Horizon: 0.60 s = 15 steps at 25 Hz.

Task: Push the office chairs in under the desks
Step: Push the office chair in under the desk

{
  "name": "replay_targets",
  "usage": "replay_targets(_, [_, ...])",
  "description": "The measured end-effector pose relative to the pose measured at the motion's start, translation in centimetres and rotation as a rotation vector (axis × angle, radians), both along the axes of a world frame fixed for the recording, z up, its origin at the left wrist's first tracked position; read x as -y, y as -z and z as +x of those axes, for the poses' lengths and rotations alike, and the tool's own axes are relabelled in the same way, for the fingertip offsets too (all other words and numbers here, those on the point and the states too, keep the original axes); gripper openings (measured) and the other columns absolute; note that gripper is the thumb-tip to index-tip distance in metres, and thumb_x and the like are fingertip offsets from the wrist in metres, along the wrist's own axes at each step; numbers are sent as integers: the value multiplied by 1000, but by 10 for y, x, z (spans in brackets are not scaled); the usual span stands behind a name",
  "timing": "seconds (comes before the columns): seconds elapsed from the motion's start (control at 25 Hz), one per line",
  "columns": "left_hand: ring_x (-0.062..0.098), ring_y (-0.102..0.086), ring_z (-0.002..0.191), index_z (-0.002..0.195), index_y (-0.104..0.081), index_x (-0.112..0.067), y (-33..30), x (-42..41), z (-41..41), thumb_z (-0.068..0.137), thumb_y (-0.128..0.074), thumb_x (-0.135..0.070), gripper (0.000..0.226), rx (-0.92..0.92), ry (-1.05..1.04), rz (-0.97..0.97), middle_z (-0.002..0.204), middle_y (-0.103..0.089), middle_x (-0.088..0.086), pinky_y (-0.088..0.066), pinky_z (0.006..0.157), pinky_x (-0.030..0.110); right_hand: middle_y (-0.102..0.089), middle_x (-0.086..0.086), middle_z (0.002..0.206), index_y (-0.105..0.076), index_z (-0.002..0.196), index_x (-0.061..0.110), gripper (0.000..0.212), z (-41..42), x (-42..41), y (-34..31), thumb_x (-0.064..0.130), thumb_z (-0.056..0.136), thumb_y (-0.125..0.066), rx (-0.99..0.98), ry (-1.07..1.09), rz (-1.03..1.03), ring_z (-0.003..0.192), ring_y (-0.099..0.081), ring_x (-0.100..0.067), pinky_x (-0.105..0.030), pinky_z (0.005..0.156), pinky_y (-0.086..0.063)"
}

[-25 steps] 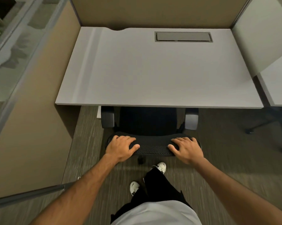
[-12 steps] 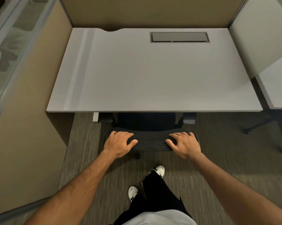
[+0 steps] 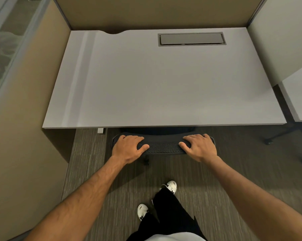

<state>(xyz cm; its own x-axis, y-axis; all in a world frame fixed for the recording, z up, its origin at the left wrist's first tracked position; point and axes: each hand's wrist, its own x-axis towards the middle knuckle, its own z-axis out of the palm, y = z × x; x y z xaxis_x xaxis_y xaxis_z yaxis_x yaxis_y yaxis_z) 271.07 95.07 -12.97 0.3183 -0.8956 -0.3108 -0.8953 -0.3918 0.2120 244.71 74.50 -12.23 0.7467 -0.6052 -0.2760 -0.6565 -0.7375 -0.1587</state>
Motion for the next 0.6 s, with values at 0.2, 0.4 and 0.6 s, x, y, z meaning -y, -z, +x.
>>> replay_targets(0.2, [15,-54,132,145,-55,-27,3,23,14,90,-8,-85,93,-7,-1,0,143,-61,-3,-37,112,46,-74,5,119,-68,125,29,88,14,23,3,80,92,-4,11,7,-7,112,-65,-18,-51,105,-41])
replay_targets(0.4, [19,-53,133,146,-53,-24,15,26,10,90,-5,-86,96,19,4,17,143,-60,0,-35,114,47,-71,5,124,-67,128,27,93,13,29,9,81,90,-1,-21,8,-6,117,-63,-17,-51,108,-38])
replay_targets(0.6, [19,-50,136,147,-51,-28,13,27,11,90,-7,-86,93,6,13,59,147,-57,-1,-33,116,48,-69,4,131,-65,132,27,92,14,30,8,81,91,-2,-70,-8,2,122,-61,-18,-52,111,-36])
